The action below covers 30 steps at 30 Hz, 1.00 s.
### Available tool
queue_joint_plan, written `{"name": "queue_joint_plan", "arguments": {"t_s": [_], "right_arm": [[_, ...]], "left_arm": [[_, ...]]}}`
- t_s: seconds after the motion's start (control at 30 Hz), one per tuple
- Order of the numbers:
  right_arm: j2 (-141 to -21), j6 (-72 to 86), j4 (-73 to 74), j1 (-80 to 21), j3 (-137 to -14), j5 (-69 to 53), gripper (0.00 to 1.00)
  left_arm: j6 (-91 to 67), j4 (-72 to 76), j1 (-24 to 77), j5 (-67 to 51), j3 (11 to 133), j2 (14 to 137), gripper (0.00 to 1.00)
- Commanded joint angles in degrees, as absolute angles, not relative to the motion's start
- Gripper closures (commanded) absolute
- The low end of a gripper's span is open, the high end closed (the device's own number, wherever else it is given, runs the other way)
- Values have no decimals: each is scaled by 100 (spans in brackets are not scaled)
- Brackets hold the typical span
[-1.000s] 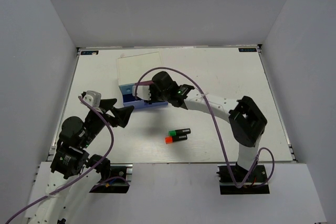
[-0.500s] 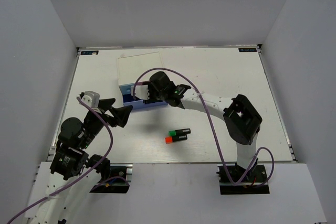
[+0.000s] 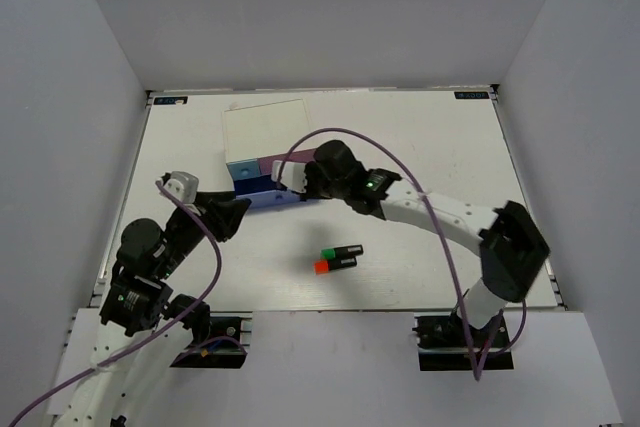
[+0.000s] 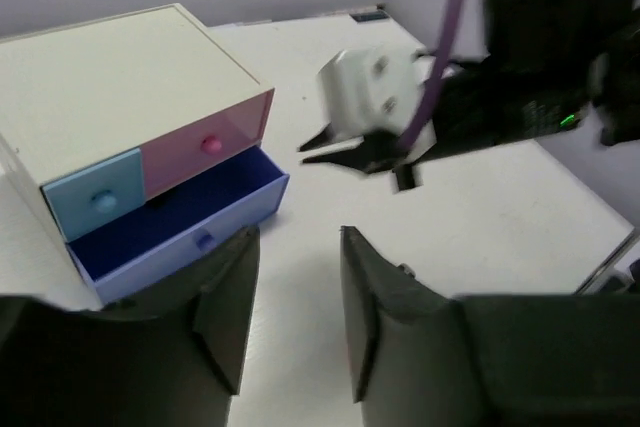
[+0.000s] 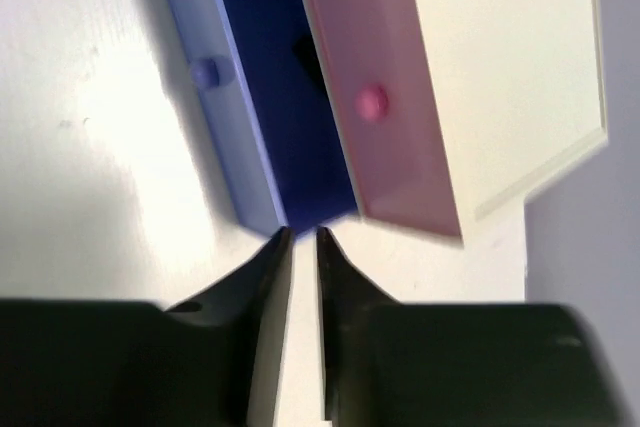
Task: Sort the stationery into containers
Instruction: Place the stationery into the container
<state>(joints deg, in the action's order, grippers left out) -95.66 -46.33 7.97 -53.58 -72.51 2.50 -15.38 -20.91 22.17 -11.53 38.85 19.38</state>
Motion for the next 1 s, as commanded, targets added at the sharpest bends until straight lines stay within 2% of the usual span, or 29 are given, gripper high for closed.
{"name": "queue_joint_plan", "arguments": {"t_s": [0.0,0.03,0.1,0.17,0.27,0.3,0.37,0.4,0.5,0.73,0.8,0.97], "right_arm": [[-8589,-3582,774,-5221,-6655,114,86],[-8456,-3577,773,-5195,-6532,114,93],[-7896,-2849,694,-5046,-6144,219,96],[-7317,-2227,668,-4861,-5917,316,93],[-6710,-1664,633,-4572,-5749,552,73],[-6576,-1557,581,-4501,-5713,589,63],[-6103,-1285,380,-4282,-5503,676,53],[-5978,-1188,326,-4211,-5441,764,44],[-5363,-985,71,-3912,-5107,826,38],[-4852,-1011,-149,-3525,-4940,861,36],[-4790,-993,-106,-3454,-4939,704,36],[-4650,-1011,-114,-3366,-4869,641,36]], "left_arm": [[-1371,-1750,2180,-1985,3806,2441,55],[-1371,-1697,2180,-2108,3806,2591,61],[-1371,-1521,2180,-2547,3806,2907,71],[-1458,-1259,2180,-3029,3858,3435,71],[-1573,-1116,2311,-3226,3998,4197,68],[-1573,-1116,2364,-3226,4051,4384,60],[-1635,-1063,2451,-3305,4104,4901,54],[-1635,-1063,2513,-3305,4165,5070,48],[-1583,-1238,2847,-3138,4315,5727,44],[-1205,-1783,4094,-1980,5114,7205,41],[-1021,-2055,4515,-1437,5692,7809,40],[-554,-2460,5088,-537,6415,8875,39]]}}
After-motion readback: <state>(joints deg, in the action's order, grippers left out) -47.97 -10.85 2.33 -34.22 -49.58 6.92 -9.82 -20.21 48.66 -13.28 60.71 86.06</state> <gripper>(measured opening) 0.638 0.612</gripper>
